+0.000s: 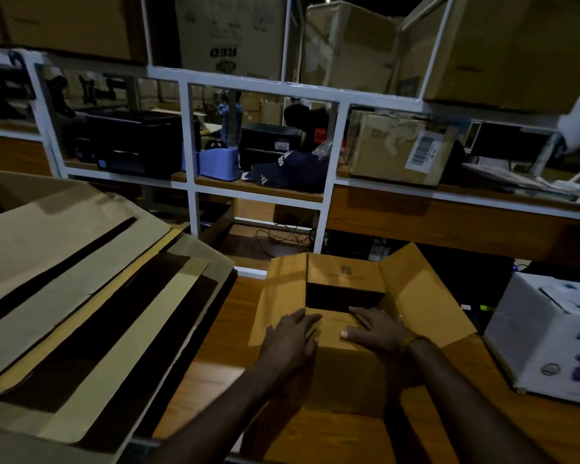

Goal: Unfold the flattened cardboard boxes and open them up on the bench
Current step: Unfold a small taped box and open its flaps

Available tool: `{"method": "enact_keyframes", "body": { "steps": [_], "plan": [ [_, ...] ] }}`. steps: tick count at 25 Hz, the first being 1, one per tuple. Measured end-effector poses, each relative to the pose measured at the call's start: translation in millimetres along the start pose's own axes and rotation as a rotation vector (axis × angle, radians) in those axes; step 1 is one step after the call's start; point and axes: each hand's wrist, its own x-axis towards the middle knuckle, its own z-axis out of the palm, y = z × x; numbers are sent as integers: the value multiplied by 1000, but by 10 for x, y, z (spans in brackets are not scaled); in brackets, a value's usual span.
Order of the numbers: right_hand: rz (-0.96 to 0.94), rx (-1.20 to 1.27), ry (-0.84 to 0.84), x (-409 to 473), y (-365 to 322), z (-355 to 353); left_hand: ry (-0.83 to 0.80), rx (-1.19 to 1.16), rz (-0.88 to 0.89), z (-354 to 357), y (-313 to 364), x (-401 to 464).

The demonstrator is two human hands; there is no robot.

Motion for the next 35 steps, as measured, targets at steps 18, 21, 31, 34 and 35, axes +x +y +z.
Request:
{"method": "enact_keyframes", "body": {
  "steps": [18,21,31,34,35],
  "plan": [
    [-71,-3,378,-994,-230,-395,-390,-560,20,-547,88,279],
    [-30,47,124,-1009,-223,-246,-460,-347,84,-449,45,275],
    [-10,-139,333,-788,-214,324,-75,89,45,54,101,-35],
    [-30,-109,311,-772,-114,337,39,77,72,79,60,-31],
    [-42,-65,270,-766,-71,324,26,92,74,71,65,-2]
  ]
}}
